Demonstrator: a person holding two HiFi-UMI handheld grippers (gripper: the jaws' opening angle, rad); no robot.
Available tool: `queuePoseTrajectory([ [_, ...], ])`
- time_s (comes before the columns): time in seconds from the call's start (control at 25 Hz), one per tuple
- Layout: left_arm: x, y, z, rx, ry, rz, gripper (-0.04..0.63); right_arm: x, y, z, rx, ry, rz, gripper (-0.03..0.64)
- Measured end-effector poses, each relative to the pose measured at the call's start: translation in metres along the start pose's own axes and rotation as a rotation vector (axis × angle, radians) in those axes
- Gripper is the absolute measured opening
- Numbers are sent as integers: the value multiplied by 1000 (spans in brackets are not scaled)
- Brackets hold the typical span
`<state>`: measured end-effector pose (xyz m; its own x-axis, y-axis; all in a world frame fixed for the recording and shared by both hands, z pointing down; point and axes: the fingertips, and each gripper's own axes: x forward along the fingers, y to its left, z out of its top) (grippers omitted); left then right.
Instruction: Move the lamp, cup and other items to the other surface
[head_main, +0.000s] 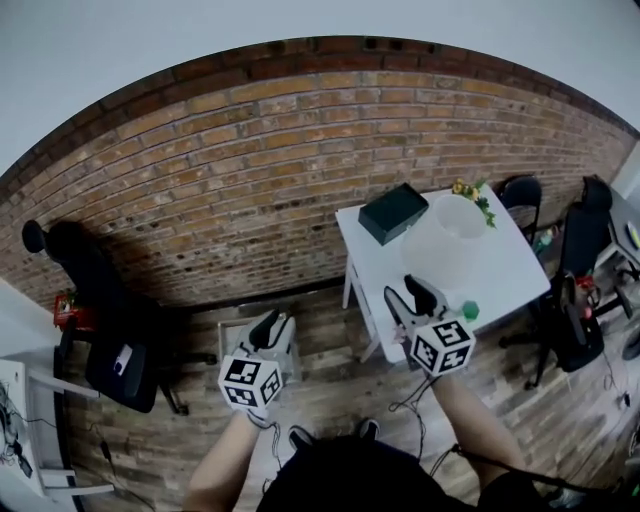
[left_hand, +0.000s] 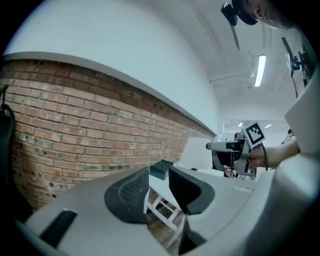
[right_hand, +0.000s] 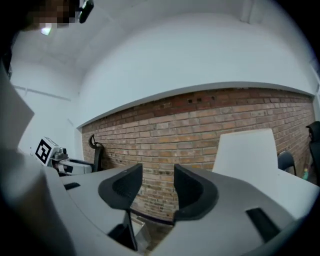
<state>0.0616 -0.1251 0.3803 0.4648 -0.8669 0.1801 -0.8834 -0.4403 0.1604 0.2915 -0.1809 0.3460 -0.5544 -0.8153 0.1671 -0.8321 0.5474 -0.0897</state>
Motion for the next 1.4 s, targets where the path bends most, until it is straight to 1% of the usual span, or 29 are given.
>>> queuePoseTrajectory([
  [0.12,-7,-5,45,30,-84,-7,115,0,22,39,-78,-74,-2,143],
  [0.2,-14,-8,70,69,-132,5,100,0,32,54,-126,-101,-17,104],
  [0.32,-27,-8,97,124,-187,35,73,-4,38,66,-112,-137,-50,58],
  [0.44,-39,-3,110,136,-212,78,41,-10,38,76,-105,-159,-78,17],
  [0.56,-47,6,111,142,-209,134,11,-12,43,76,-145,-158,-79,6],
  [0.68,-51,12,103,126,-194,153,6,-11,53,73,-180,-163,-56,5],
  [0.88,-52,13,94,119,-179,143,6,-11,62,67,-231,-167,-44,5],
  [1.4,-49,10,86,105,-166,136,6,-17,57,62,-252,-156,-61,5],
])
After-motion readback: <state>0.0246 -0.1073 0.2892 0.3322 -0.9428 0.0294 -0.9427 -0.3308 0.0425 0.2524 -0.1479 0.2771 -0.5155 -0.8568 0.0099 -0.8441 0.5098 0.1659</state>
